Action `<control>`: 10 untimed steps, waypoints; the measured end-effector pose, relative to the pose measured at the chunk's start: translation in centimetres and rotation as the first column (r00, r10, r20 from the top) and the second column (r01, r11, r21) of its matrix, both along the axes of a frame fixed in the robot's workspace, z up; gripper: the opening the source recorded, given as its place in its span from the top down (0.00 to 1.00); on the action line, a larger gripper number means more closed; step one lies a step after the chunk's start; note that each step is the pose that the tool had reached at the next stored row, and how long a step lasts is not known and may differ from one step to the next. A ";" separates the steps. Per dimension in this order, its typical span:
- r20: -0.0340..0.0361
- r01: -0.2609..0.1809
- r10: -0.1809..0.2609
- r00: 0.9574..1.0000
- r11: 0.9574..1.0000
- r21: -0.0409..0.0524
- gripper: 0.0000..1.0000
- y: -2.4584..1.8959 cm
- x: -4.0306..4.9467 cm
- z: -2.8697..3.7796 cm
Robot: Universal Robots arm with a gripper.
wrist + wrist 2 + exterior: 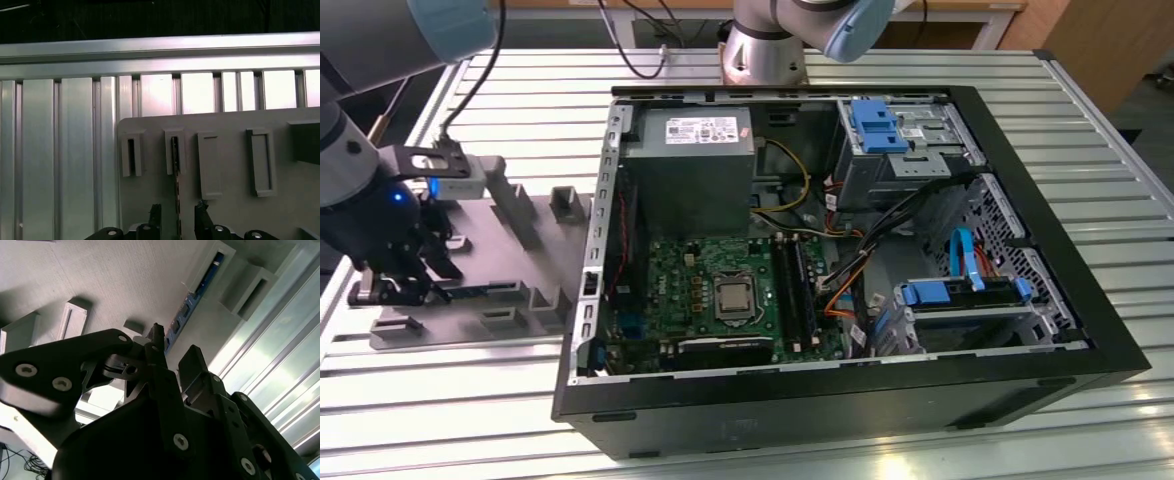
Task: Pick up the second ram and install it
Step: 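Pick up the second ram and move it above second insertion slot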
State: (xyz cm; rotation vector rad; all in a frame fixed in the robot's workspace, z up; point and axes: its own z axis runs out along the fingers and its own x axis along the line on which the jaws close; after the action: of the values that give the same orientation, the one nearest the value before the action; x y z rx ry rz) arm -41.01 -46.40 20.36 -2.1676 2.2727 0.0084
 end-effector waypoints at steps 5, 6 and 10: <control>0.000 0.000 0.000 1.000 1.000 0.000 0.60 0.00 0.00 -0.15; 0.000 0.000 0.000 1.000 1.000 0.000 0.60 0.00 0.00 -0.15; 0.000 0.000 0.000 1.000 1.000 0.000 0.60 0.00 0.00 -0.17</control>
State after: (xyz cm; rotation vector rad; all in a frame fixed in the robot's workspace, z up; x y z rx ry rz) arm -41.01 -46.40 20.18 -2.1676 2.2728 0.0084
